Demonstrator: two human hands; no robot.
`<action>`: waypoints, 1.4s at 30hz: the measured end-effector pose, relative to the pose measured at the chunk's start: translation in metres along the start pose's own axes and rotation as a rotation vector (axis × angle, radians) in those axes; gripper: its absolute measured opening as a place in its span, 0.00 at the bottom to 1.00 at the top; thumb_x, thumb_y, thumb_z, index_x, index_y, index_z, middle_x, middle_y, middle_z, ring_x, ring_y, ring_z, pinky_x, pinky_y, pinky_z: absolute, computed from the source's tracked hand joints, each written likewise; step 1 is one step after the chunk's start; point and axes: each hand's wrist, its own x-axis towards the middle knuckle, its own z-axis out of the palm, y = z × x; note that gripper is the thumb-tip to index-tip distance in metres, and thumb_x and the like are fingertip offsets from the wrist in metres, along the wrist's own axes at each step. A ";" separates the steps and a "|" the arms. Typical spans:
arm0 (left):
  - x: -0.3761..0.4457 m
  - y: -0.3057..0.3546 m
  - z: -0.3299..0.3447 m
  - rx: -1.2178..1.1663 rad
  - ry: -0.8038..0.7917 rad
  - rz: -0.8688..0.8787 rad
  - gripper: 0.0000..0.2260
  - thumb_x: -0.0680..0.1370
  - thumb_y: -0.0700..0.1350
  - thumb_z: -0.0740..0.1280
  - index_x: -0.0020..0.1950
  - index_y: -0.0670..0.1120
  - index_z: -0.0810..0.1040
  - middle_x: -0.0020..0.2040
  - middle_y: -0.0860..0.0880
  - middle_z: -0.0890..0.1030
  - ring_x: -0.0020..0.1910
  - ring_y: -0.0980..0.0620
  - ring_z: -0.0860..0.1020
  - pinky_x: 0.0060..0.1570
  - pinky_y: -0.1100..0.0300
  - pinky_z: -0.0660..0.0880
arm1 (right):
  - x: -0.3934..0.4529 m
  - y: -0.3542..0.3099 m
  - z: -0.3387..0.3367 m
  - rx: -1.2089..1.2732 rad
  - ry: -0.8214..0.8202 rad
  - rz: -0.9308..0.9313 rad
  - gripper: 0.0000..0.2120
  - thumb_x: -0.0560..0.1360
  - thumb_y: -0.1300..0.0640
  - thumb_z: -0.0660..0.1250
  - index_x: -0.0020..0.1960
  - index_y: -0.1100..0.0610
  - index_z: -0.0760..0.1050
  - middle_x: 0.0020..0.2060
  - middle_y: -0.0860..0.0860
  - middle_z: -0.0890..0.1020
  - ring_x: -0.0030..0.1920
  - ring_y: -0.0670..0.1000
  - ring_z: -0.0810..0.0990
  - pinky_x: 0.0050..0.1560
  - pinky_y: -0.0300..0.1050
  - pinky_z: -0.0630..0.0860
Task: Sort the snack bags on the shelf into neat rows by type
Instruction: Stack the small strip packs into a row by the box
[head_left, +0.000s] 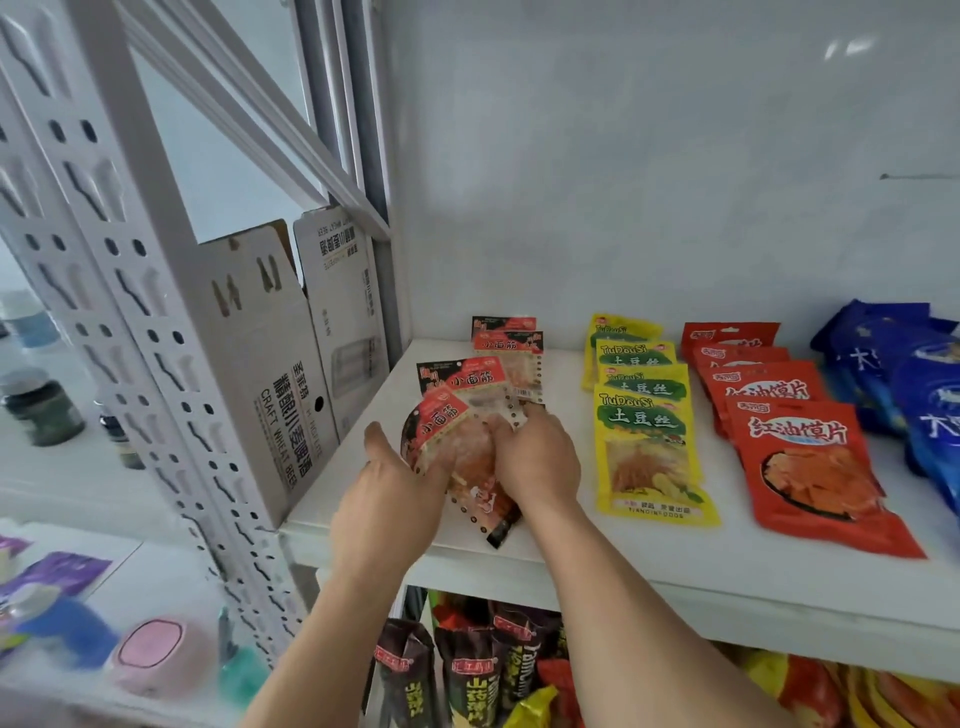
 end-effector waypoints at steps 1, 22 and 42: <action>-0.002 0.002 0.001 -0.070 -0.008 -0.022 0.38 0.79 0.60 0.62 0.79 0.44 0.46 0.46 0.45 0.83 0.44 0.42 0.82 0.42 0.48 0.79 | -0.001 0.000 -0.002 0.053 0.003 0.019 0.25 0.80 0.41 0.60 0.70 0.56 0.70 0.64 0.54 0.77 0.64 0.58 0.76 0.58 0.51 0.74; 0.035 0.001 0.004 -0.942 0.118 -0.283 0.27 0.81 0.41 0.64 0.78 0.57 0.60 0.58 0.52 0.79 0.53 0.47 0.82 0.57 0.43 0.79 | 0.037 0.002 -0.017 0.481 0.043 0.159 0.15 0.81 0.58 0.59 0.36 0.57 0.71 0.33 0.51 0.75 0.37 0.54 0.73 0.32 0.45 0.64; 0.059 -0.006 0.011 -0.660 -0.108 -0.146 0.28 0.80 0.43 0.65 0.78 0.55 0.59 0.58 0.48 0.81 0.53 0.47 0.81 0.57 0.46 0.78 | 0.037 -0.001 0.006 0.226 0.180 0.192 0.18 0.82 0.55 0.57 0.69 0.59 0.70 0.65 0.58 0.74 0.65 0.61 0.72 0.62 0.50 0.69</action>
